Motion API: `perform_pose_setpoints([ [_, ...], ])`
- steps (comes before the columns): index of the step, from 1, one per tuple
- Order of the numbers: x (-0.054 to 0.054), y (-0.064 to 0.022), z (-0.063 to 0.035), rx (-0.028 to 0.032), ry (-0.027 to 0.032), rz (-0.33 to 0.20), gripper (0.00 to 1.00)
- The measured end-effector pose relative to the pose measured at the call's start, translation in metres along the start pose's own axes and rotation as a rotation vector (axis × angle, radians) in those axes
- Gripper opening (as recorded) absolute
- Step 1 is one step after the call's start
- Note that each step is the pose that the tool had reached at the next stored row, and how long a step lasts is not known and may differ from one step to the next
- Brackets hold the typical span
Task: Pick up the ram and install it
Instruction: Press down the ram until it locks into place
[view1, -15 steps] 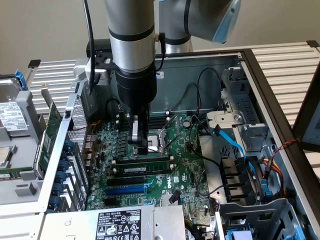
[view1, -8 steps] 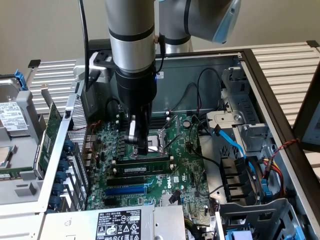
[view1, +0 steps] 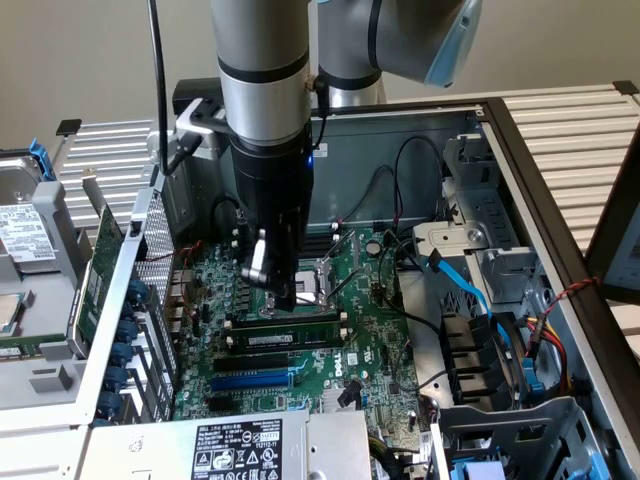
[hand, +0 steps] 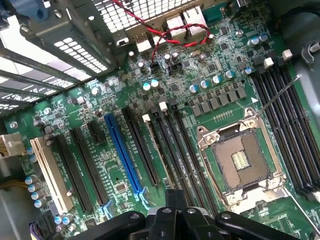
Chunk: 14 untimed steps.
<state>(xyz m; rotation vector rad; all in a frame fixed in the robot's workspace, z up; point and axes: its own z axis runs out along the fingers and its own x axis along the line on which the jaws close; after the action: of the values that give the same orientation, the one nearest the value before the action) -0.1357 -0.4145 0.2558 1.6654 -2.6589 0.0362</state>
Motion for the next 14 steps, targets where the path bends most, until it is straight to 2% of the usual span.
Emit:
perform_pose_setpoints([
  [14, 0.0000, 0.0000, 0.0008, -0.0036, 0.0040, 0.227, 0.11],
])
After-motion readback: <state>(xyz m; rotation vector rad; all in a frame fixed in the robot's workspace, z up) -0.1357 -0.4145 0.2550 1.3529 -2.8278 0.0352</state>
